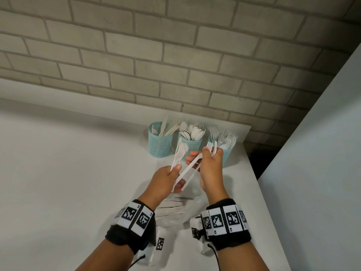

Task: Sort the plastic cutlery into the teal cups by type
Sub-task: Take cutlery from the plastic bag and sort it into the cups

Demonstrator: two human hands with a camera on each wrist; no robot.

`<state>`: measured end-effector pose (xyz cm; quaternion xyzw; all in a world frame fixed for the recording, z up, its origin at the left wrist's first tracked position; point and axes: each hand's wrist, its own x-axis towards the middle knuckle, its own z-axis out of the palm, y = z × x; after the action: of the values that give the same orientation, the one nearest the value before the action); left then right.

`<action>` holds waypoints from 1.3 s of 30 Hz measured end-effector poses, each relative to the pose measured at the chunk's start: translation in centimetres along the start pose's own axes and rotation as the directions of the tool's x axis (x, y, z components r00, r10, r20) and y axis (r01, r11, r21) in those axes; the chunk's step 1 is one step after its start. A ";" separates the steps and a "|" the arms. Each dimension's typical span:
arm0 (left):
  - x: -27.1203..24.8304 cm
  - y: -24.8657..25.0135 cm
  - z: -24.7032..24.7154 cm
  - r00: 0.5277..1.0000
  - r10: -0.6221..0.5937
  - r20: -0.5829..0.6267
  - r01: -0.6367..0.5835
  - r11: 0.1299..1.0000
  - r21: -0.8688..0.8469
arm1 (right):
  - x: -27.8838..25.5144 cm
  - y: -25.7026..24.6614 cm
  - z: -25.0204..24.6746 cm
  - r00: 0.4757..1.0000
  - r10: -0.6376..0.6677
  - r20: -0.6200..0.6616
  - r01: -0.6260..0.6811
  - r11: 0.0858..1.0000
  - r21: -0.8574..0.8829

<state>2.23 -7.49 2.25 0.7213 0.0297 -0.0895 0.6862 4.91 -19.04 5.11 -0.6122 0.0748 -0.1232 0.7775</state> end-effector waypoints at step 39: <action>1.0 1.3 0.8 0.998 -0.040 0.050 0.045 0.995 -0.086 | 1.4 -0.8 0.8 0.999 0.013 -0.032 -0.011 0.998 0.059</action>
<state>3.34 -8.40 3.37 0.6873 0.0323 -0.1202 0.7156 6.33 -18.90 6.12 -0.5866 0.0877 -0.1305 0.7944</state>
